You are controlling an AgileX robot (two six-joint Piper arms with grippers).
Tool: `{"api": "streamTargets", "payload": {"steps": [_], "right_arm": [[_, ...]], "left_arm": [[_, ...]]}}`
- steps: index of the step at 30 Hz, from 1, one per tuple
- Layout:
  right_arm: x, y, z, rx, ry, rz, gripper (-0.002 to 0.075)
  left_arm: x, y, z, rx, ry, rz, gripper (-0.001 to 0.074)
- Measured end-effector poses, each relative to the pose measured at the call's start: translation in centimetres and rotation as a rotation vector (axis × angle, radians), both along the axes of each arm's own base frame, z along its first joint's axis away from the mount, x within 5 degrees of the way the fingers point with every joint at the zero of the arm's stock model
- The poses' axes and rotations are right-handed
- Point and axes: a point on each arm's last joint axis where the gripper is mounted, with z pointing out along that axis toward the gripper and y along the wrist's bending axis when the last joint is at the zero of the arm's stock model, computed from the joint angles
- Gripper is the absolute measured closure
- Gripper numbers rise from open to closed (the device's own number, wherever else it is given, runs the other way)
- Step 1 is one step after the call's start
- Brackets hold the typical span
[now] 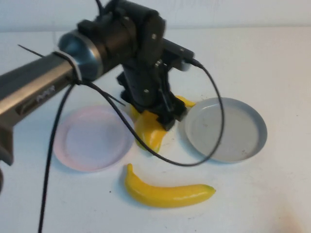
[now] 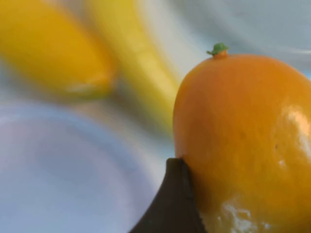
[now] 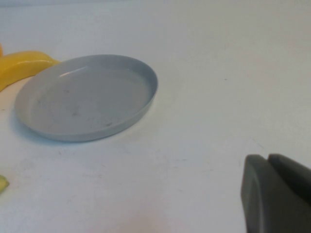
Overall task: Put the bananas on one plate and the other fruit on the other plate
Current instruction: Put one type of fruit in the left plate
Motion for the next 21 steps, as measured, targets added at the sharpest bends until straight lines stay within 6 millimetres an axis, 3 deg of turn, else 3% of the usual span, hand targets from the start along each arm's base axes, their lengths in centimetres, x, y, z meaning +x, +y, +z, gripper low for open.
{"api": "streamTargets", "payload": {"steps": [5,10,14,18,21], "right_arm": [[0.0,0.0,0.0,0.0,0.0,0.0,0.0741],[0.0,0.0,0.0,0.0,0.0,0.0,0.0741],[0.0,0.0,0.0,0.0,0.0,0.0,0.0742],[0.0,0.0,0.0,0.0,0.0,0.0,0.0741],[0.0,0.0,0.0,0.0,0.0,0.0,0.0741]], "left_arm": [[3.5,6.2,-0.3,0.051,0.004,0.215,0.0192],[4.8,10.8,-2.6,0.12,0.064,0.337,0.0192],[5.2,12.4,-4.3,0.148,0.118,0.379,0.0192],[5.4,12.8,-5.5,0.155,0.148,0.391,0.0192],[5.5,12.8,-5.6,0.145,0.145,0.394,0.0114]]}}
